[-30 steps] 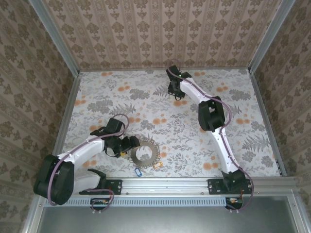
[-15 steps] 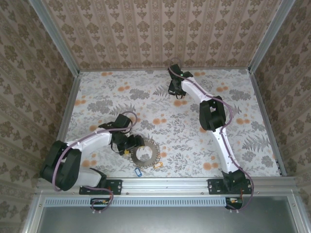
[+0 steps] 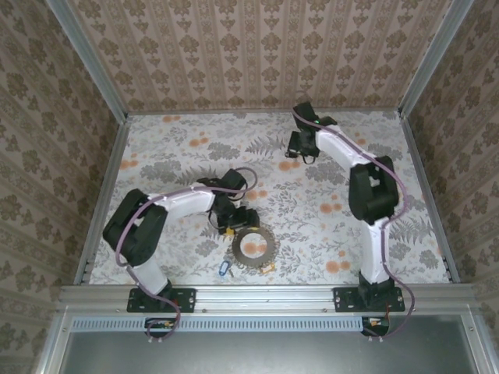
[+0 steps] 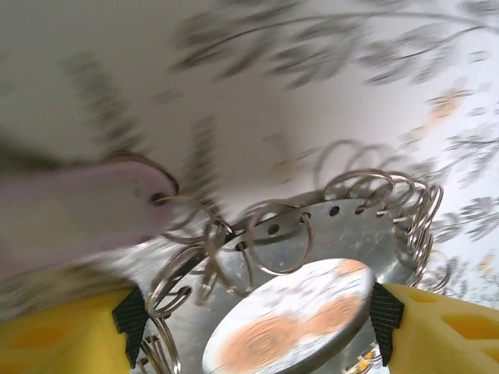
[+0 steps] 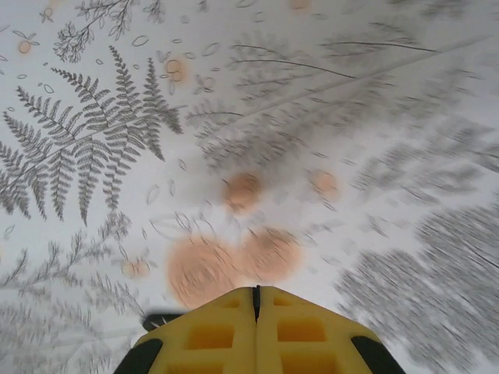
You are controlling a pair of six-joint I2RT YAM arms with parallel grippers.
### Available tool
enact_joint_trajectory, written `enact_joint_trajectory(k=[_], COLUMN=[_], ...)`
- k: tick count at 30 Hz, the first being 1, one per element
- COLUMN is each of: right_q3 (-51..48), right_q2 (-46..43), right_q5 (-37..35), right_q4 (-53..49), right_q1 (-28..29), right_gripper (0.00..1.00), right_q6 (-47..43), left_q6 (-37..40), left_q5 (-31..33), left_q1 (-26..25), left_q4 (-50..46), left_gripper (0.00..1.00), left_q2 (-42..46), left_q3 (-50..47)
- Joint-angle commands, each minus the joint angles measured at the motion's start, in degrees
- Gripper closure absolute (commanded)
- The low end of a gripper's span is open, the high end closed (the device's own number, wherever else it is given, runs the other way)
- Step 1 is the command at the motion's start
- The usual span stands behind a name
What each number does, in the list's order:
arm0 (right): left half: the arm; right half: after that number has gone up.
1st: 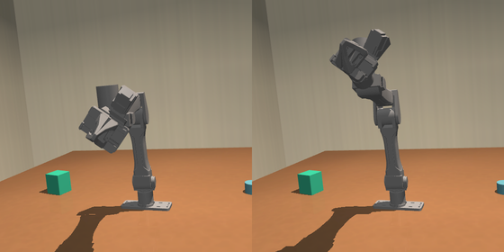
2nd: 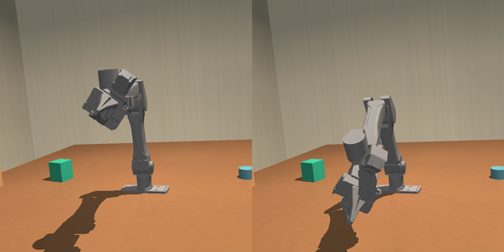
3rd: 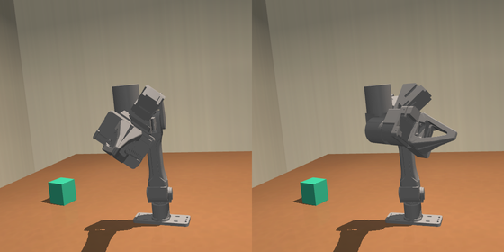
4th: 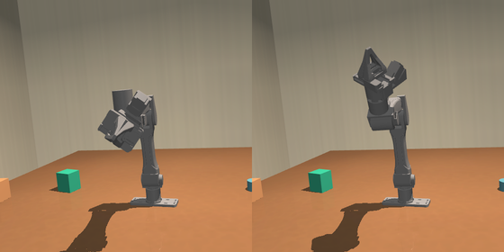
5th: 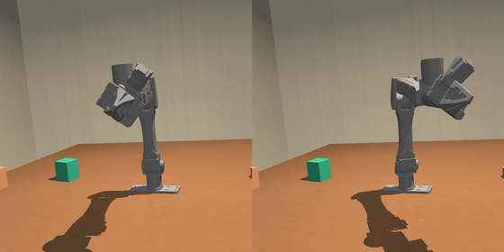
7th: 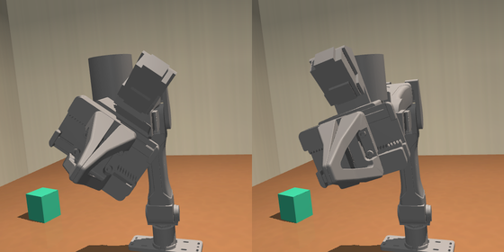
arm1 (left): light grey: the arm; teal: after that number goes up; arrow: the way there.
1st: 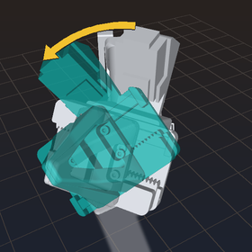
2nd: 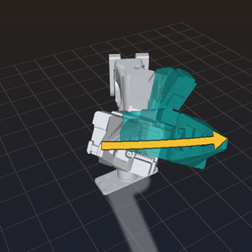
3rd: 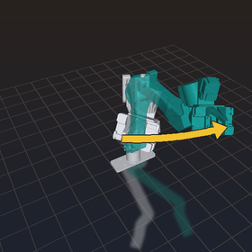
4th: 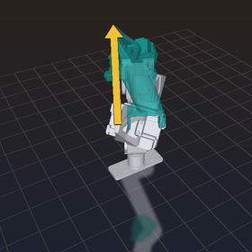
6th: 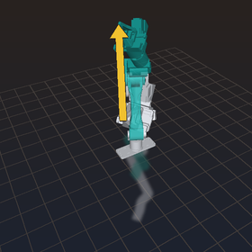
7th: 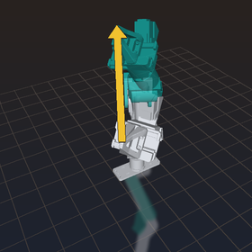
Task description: Put the keys on the keyring
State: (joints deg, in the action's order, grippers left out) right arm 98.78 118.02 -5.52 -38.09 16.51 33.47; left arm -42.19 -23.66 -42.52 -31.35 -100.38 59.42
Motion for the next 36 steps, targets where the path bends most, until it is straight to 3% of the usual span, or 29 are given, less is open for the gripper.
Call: enact_joint_trajectory(k=[1,4,8,17,20,23,26,28,33,36], right_q3=[-13.1,-23.5,-29.0,-40.1,-46.0,-49.4,-52.1,-52.5,-49.4,-47.6], right_q2=[-11.2,-18.8,-23.6,-37.5,-43.5,-47.6,-49.0,-49.4,-48.9,-48.8], right_q5=[-1.6,-2.4,-3.3,0.6,11.1,16.1,29.0,35.9,49.1,53.5], right_q4=[7.0,13.6,14.8,18.6,25.8,31.8,41.0,45.6,50.1,49.8], right_q1=[-0.7,-0.7,-0.7,2.4,3.5,6.6,8.6,9.3,12.1,13.7], right_gripper=[1.00,1.00,1.00,1.00,1.00,1.00,1.00,1.00,1.00,1.00], right_q6=[2.7,3.1,2.0,-4.5,-6.3,-11.0,-19.5,-20.7,-21.7,-23.6], left_q6=[4.4,5.8,7.0,9.4,10.4,12.1,19.0,22.8,31.9,34.7], left_q5=[-5.1,-6.6,-5.1,-3.5,-3.5,-2.2,-3.5,-3.9,-10.8,-19.3], left_q1=[-2.7,-3.8,-3.2,3.8,6.5,9.4,9.3,9.0,9.0,9.0], left_q4=[6.2,4.5,3.6,4.0,8.5,15.7,25.8,27.4,18.8,18.8], left_gripper=[0.24,0.26,0.24,0.15,0.12,0.07,0.05,0.05,0.32,0.51], left_q2=[-6.2,-10.1,-8.8,11.3,19.1,26.2,34.6,39.0,42.2,41.8], left_q3=[7.7,13.4,15.3,5.7,0.5,-4.7,-10.8,-12.2,-7.8,-7.4])
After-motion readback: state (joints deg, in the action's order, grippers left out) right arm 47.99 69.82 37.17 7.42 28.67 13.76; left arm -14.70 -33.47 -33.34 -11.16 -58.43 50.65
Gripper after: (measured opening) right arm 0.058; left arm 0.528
